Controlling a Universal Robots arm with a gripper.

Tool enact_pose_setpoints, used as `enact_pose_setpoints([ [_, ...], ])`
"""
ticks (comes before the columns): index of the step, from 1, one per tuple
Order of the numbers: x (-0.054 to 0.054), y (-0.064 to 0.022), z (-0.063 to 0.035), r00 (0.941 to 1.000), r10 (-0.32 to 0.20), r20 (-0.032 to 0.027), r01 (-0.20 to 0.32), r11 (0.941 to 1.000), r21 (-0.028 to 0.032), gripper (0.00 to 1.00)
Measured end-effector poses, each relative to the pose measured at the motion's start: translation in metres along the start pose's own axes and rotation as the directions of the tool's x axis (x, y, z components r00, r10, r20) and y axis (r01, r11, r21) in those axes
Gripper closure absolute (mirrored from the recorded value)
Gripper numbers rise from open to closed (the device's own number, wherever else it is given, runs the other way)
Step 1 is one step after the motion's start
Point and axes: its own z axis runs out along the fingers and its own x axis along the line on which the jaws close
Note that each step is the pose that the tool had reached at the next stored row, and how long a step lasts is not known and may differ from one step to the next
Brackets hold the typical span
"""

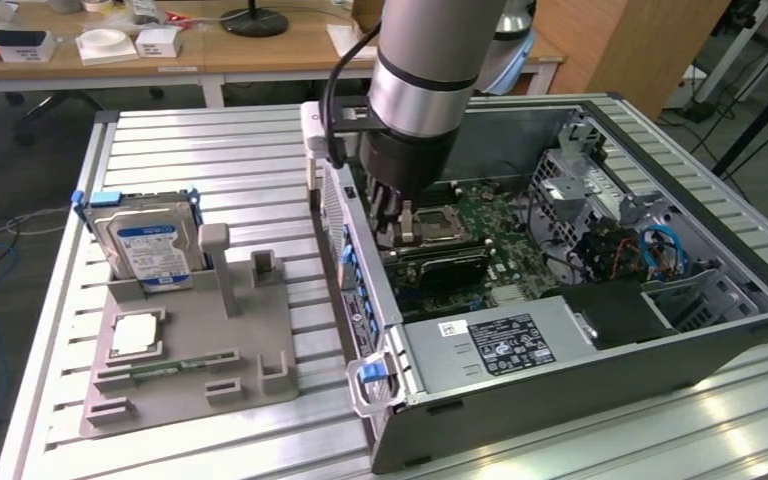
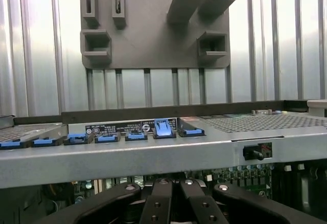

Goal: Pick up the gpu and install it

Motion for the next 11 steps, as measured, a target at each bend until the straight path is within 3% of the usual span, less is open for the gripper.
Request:
enact_pose_setpoints([
  [11,0.0006,0.0002,0.0051,1.0000,0.000,0.0014,0.000,1.0000,-0.0018,0.89],
])
